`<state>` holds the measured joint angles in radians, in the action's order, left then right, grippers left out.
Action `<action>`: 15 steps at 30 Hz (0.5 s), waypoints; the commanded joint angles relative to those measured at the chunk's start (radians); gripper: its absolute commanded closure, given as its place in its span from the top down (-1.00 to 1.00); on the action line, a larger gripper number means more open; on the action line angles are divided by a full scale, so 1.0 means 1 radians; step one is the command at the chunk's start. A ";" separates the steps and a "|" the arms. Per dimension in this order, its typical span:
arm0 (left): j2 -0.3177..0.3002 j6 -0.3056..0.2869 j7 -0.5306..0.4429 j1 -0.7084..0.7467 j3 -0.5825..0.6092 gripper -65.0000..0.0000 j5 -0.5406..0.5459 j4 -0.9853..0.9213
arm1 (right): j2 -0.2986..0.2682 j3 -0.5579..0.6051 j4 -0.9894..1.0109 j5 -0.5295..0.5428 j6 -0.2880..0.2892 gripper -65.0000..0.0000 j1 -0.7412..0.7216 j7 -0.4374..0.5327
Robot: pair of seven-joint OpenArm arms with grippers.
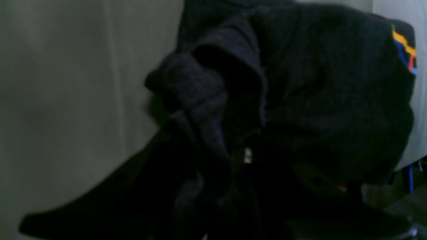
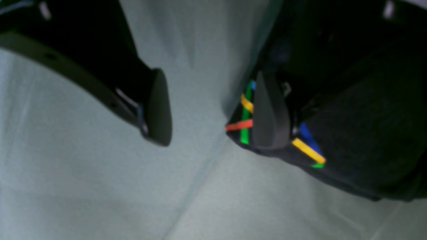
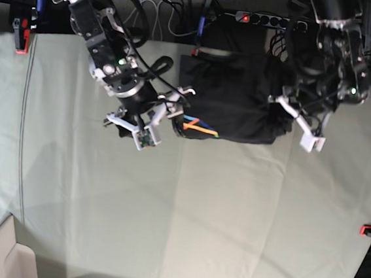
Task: Layout the t-shirt on the table in an organized manner, then fold the t-shirt properly
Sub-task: 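Rotate and square the folded bundle on the table with the left gripper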
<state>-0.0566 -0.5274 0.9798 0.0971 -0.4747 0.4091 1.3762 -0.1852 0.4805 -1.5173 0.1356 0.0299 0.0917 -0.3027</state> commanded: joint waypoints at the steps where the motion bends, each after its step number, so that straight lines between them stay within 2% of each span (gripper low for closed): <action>1: -0.007 0.005 -0.022 -0.026 0.001 -0.95 0.009 -0.008 | -0.010 -0.004 -0.015 0.003 0.006 0.19 -0.013 0.024; 4: -0.032 -0.001 -0.022 -0.099 0.008 -1.00 0.007 -0.073 | -0.046 -0.015 -0.022 0.003 0.006 0.19 -0.013 0.024; 6: -0.048 -0.003 -0.022 -0.165 0.020 -1.00 0.007 -0.137 | -0.060 -0.067 -0.024 0.003 0.006 0.19 0.000 0.024; 8: -0.073 -0.003 -0.022 -0.234 0.084 -1.00 0.007 -0.183 | -0.061 -0.156 -0.027 0.003 0.006 0.19 0.019 0.026; 12: -0.104 0.000 -0.037 -0.366 0.298 -1.00 0.007 -0.215 | -0.056 -0.346 -0.056 0.003 0.006 0.19 0.069 0.024; 15: -0.107 0.005 -0.124 -0.452 0.509 -1.00 -0.009 -0.238 | -0.055 -0.449 -0.067 0.003 0.006 0.19 0.093 0.024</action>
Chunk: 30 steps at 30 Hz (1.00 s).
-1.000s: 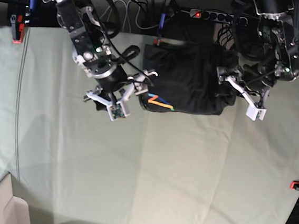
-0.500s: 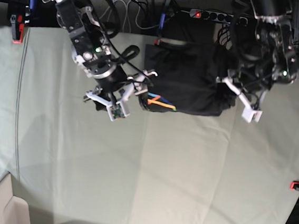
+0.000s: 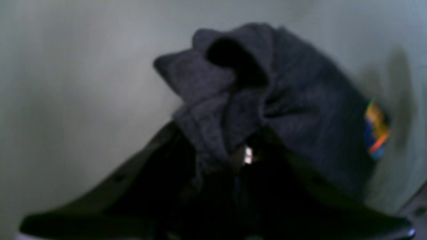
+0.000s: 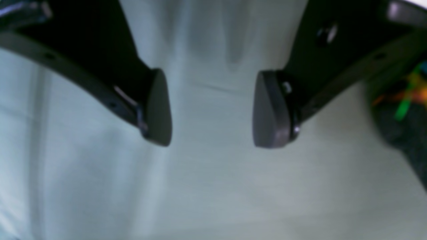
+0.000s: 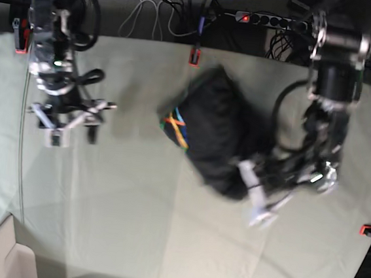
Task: Layout the t-shirt on the table in an organized manner, then fold the t-shirt properly
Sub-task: 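Rotate and square the folded bundle on the table with the left gripper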
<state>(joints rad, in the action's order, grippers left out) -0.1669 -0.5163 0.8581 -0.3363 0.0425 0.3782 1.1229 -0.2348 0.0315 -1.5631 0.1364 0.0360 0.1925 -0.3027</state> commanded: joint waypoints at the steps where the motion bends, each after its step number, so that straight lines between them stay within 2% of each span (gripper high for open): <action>1: 0.003 -0.006 -0.038 -0.050 0.073 -1.00 -0.005 0.000 | -0.005 -0.035 -0.023 0.002 0.000 0.19 0.002 0.024; 4: 0.022 -0.005 -0.116 -0.129 0.311 -1.00 -0.112 -0.047 | -0.005 -0.123 -0.036 0.002 0.000 0.19 0.035 0.024; 6: 0.066 -0.005 -0.150 -0.169 0.449 -1.00 -0.180 -0.083 | -0.005 -0.167 -0.041 0.002 0.000 0.19 0.055 0.024; 11: 0.165 -0.011 -0.211 -0.198 0.592 -1.00 -0.361 -0.163 | -0.004 -0.242 -0.061 0.002 0.000 0.19 0.109 0.026; 15: 0.232 -0.011 -0.231 -0.197 0.600 -1.00 -0.536 -0.195 | -0.004 -0.267 -0.066 0.002 0.000 0.19 0.120 0.024; 17: 0.243 -0.011 -0.231 -0.195 0.600 -0.99 -0.586 -0.195 | -0.004 -0.276 -0.066 0.002 0.000 0.19 0.135 0.030; 21: 0.243 -0.006 -0.231 -0.195 0.590 -0.99 -0.594 -0.194 | -0.004 -0.275 -0.066 0.002 0.000 0.19 0.138 0.032; 27: 0.238 -0.011 -0.230 -0.197 0.452 -0.99 -0.601 -0.195 | 0.015 -0.273 -0.066 0.002 0.000 0.19 0.135 0.032; 30: 0.237 -0.015 -0.230 -0.195 0.451 -0.99 -0.603 -0.195 | 0.016 -0.270 -0.066 0.002 0.000 0.19 0.135 0.032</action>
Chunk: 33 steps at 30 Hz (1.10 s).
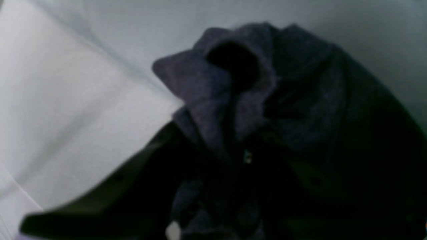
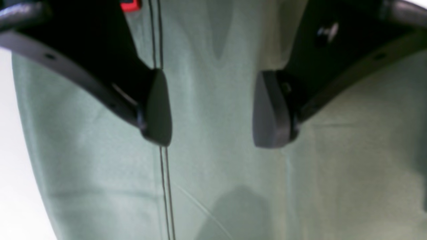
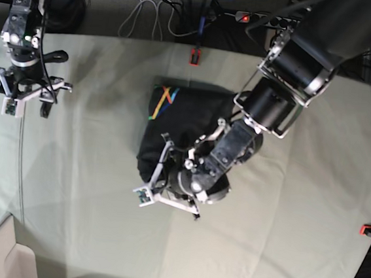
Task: Layout the t-shirt on the table in an organized manner, then fold the t-shirt properly
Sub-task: 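Rotate and square the folded bundle on the table with the left gripper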
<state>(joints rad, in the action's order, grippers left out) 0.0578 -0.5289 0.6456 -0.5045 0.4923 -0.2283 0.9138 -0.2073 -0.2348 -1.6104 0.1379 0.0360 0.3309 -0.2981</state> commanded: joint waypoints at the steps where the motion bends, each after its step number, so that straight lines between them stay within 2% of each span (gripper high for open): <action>1: 0.012 -0.003 -0.017 -0.027 0.013 -0.98 0.004 0.014 | -0.011 -0.004 -0.018 0.001 0.000 0.19 -0.003 0.027; 4: 0.010 0.002 -0.017 -0.027 0.021 -0.96 0.004 0.015 | -0.011 -0.002 -0.018 0.001 0.000 0.19 -0.005 0.027; 6: 0.010 0.005 -0.017 -0.027 0.016 -0.81 0.004 0.017 | -0.011 -0.002 -0.018 0.001 0.000 0.19 -0.014 0.027; 8: 0.010 0.005 -0.013 -0.032 0.016 -0.49 0.000 0.026 | -0.011 -0.002 -0.018 0.001 0.000 0.19 -0.017 0.026; 12: 0.010 -0.001 0.070 -0.052 0.016 0.15 -0.067 0.084 | -0.011 -0.002 -0.018 0.001 0.000 0.19 -0.017 0.027; 14: 0.010 -0.001 0.064 -0.052 0.015 0.33 -0.102 0.155 | -0.010 -0.002 -0.018 0.001 0.000 0.19 -0.017 0.027; 20: -0.032 -0.003 0.075 -0.049 0.015 0.34 -0.144 0.367 | 0.012 -0.002 -0.051 0.001 0.005 0.19 -0.016 0.026; 24: -0.079 -0.004 0.207 -0.032 0.015 0.34 -0.138 0.503 | 0.016 -0.007 -0.100 0.001 0.107 0.19 -0.009 0.021; 28: -0.148 -0.004 0.345 0.057 0.015 0.34 -0.136 0.637 | 0.018 -0.007 -0.121 0.001 0.124 0.19 -0.006 0.020; 33: -0.240 -0.004 0.369 0.232 -0.017 0.34 -0.139 0.759 | 0.018 -0.007 -0.120 0.001 0.124 0.18 0.015 0.027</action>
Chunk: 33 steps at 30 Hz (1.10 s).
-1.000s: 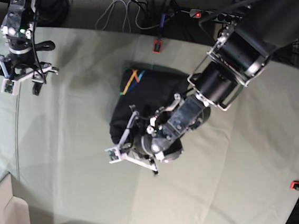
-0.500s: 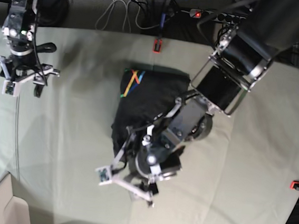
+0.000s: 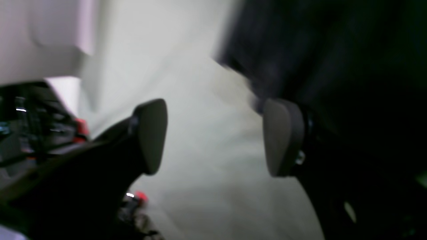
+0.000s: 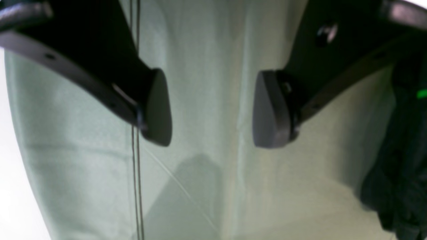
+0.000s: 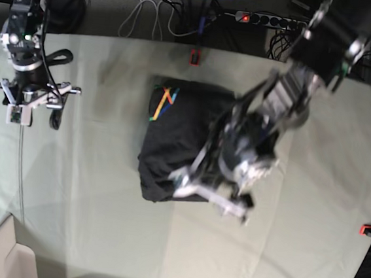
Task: Layout the t-shirt on the table in an organized manner, then fold the t-shirt properly
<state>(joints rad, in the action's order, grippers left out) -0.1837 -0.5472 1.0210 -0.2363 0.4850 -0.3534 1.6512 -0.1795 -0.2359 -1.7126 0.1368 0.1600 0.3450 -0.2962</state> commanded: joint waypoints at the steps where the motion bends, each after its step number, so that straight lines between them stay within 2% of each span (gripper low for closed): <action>1: -0.006 0.014 -0.006 -0.002 -0.050 0.34 -0.011 0.045 | -0.010 -0.006 -0.017 0.002 0.000 0.18 0.002 0.025; 3: -0.009 0.014 -0.006 0.073 -0.173 0.33 -0.009 0.099 | -0.010 -0.007 -0.017 0.002 0.000 0.17 0.024 0.025; 5: -0.003 0.014 -0.006 0.143 -0.326 0.15 -0.008 0.159 | -0.012 -0.010 -0.031 0.002 0.000 0.06 0.047 0.022; 8: 0.029 0.013 -0.008 0.220 -0.518 -0.35 0.011 0.237 | 0.010 -0.049 -0.060 0.002 0.000 -0.30 0.095 0.019; 11: 0.043 0.013 -0.006 0.302 -0.670 -0.90 0.066 0.304 | 0.094 -0.147 -0.102 0.002 0.000 -0.77 0.133 0.018; 12: 0.046 0.013 0.000 0.331 -0.713 -1.00 0.086 0.320 | 0.136 -0.182 -0.114 0.002 0.000 -0.93 0.145 0.018; 13: 0.046 0.013 0.003 0.352 -0.742 -1.00 0.101 0.330 | 0.168 -0.216 -0.122 0.002 0.002 -1.00 0.156 0.018; 16: 0.046 0.013 0.003 0.444 -0.822 -0.97 0.161 0.333 | 0.237 -0.276 -0.119 0.002 0.003 -1.00 0.202 0.018; 22: 0.046 0.013 -0.006 0.647 -0.876 -1.00 0.317 0.324 | 0.291 -0.250 -0.063 0.002 0.020 -1.00 0.326 0.025; 24: 0.045 0.013 -0.006 0.697 -0.876 -1.00 0.353 0.317 | 0.298 -0.225 -0.056 0.002 0.094 -1.00 0.365 0.022; 26: 0.046 0.013 -0.008 0.743 -0.876 -1.00 0.373 0.292 | 0.311 -0.182 -0.047 0.002 0.192 -1.00 0.401 0.022; 28: 0.046 0.013 -0.009 0.762 -0.876 -1.00 0.374 0.255 | 0.317 -0.156 -0.030 -0.001 0.250 -1.00 0.411 0.022; 30: 0.059 0.013 -0.049 0.768 -0.876 -1.00 0.373 0.182 | 0.317 -0.132 0.015 -0.001 0.284 -1.00 0.409 0.018; 33: 0.065 0.014 -0.182 0.768 -0.877 -1.00 0.368 0.025 | 0.314 -0.086 0.087 -0.001 0.290 -1.00 0.406 0.025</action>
<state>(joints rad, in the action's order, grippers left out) -0.1150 -0.5335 0.8230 0.5220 -0.3882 0.0105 1.6569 0.1349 -0.3195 -1.6100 0.1303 0.4416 0.7425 -0.2871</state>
